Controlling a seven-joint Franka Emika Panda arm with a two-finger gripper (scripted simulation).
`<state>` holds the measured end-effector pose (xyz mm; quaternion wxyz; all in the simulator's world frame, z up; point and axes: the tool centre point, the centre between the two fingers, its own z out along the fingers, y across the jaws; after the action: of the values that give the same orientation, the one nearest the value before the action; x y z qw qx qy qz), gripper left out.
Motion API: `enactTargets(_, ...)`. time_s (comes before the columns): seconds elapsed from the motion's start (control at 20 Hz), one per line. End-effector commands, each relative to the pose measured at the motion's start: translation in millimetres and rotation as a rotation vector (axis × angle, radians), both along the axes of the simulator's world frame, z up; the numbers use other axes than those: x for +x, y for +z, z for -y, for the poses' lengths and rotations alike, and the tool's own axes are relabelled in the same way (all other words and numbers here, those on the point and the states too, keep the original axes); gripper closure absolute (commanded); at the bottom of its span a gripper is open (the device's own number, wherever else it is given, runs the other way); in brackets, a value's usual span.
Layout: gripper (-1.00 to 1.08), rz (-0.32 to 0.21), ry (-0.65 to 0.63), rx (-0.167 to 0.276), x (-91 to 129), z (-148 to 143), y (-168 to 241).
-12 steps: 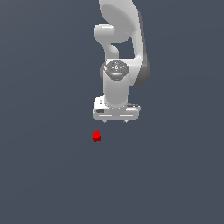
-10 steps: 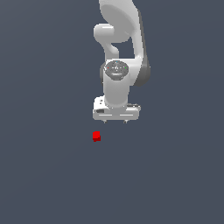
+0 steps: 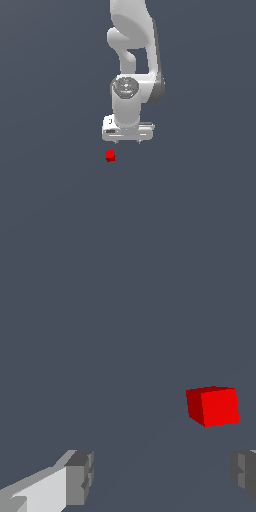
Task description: Pick up the red cube and move it to a goal position.
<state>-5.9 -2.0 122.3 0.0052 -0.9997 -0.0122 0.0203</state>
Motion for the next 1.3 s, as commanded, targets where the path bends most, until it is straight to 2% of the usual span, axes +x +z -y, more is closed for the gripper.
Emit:
enactTargets(0.0, -0.92, 0.004, 0.017, -0.001, 0.2, 11.3, -13.3)
enactTargets(0.55, -0.92, 0.033, 0.115, -0.006, 10.6, 69.0, -82.8)
enactTargets(1.05, -0.92, 0.041, 0.142, -0.007, 17.5, 85.4, -102.4)
enactTargets(1.1, 1.08, 0.041, 0.142, -0.007, 17.5, 85.4, -102.4)
enactTargets(1.25, 1.08, 0.041, 0.142, -0.007, 17.5, 85.4, -102.4)
